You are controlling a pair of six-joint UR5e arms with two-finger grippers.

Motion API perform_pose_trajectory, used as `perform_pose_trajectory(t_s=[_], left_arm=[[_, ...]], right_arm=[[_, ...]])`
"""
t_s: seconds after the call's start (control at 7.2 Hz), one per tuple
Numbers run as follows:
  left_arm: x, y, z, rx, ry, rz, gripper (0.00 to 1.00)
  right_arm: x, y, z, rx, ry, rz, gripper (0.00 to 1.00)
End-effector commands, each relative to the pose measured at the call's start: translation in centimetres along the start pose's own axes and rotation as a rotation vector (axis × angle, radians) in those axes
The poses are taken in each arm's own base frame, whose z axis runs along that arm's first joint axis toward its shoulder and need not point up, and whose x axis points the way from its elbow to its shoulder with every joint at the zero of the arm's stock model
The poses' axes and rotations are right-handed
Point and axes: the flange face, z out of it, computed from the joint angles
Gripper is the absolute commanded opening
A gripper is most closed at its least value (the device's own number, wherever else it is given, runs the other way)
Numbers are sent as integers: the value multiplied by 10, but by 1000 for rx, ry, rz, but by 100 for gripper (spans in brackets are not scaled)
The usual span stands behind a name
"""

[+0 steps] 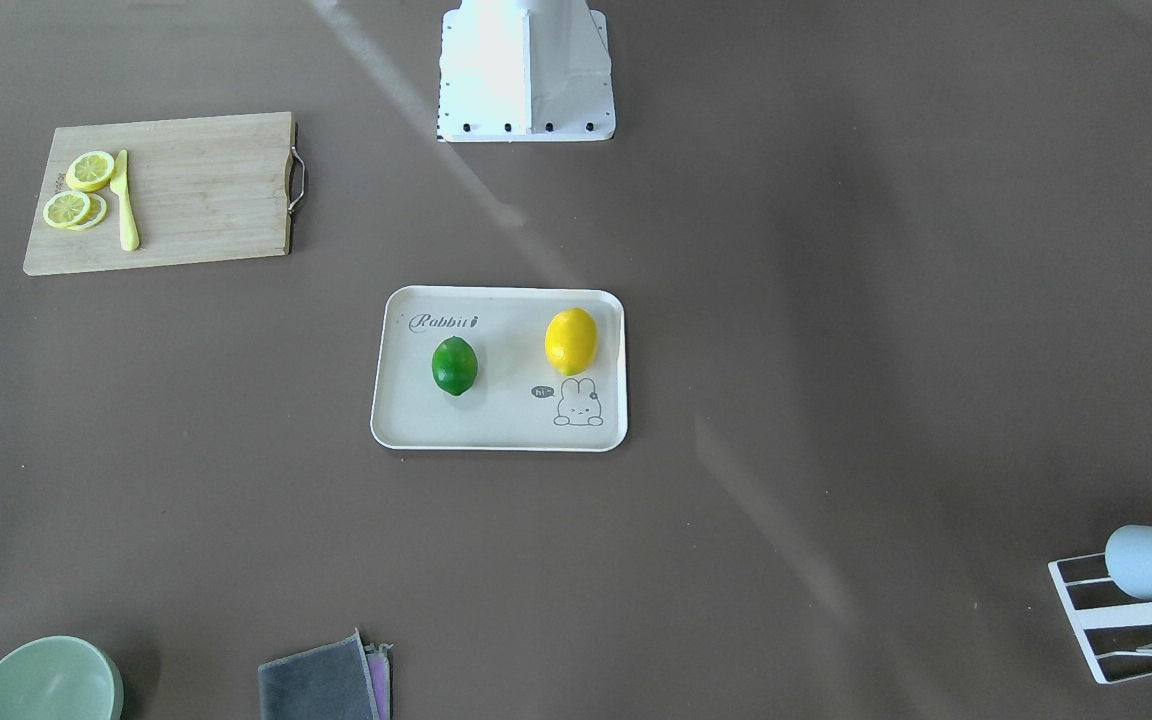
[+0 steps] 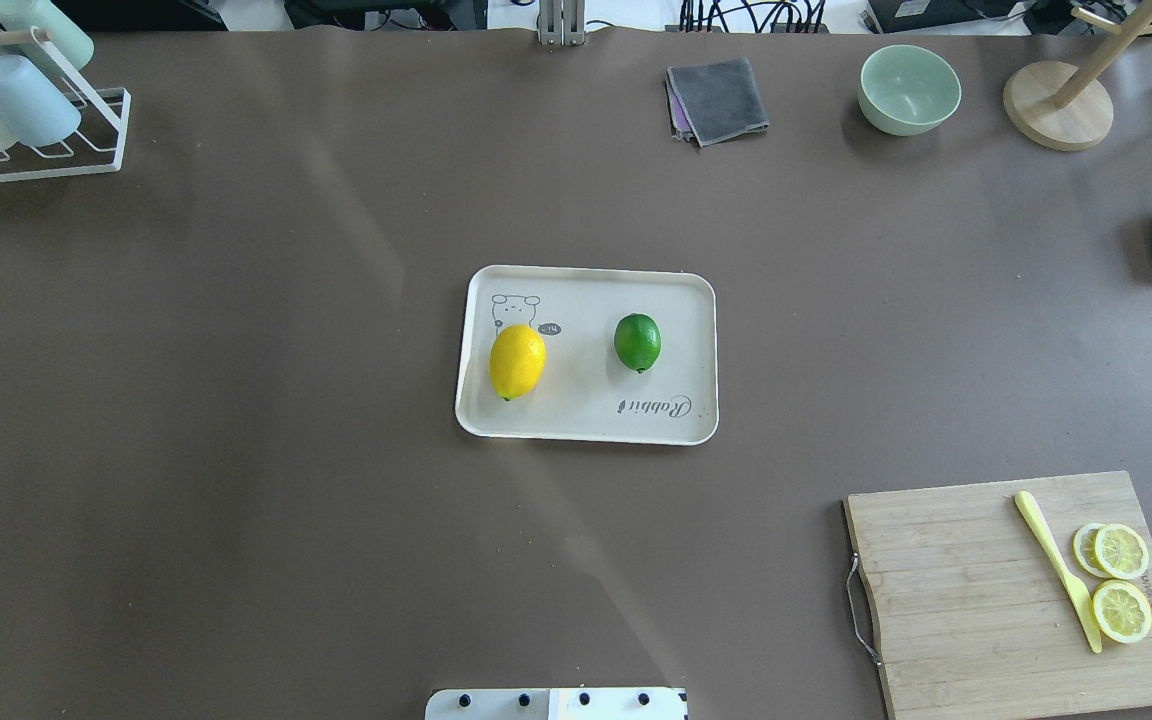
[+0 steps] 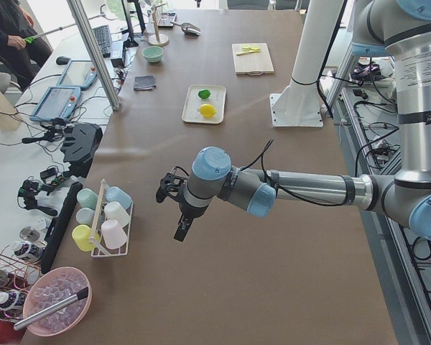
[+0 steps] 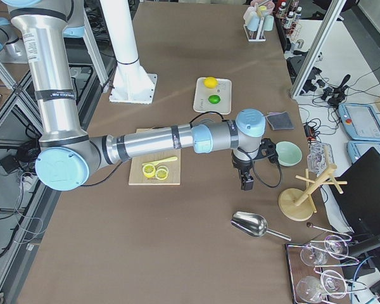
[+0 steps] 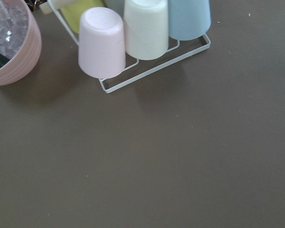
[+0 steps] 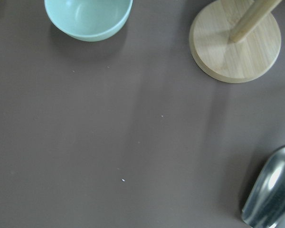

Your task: Place all lemons on tray

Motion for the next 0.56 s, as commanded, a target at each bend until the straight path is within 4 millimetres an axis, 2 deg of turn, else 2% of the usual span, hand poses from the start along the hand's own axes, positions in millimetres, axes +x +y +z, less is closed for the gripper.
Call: perform_pose_trajectory(t_s=[0.0, 0.14, 0.42], left_arm=[[-25, 14, -7, -55, 3, -83, 98], [-22, 15, -11, -47, 2, -88, 98], [-22, 14, -9, -51, 3, -95, 98]], right_arm=[[44, 45, -22, -75, -7, 125, 100], [45, 63, -15, -90, -15, 138, 100], [48, 80, -7, -101, -21, 150, 100]])
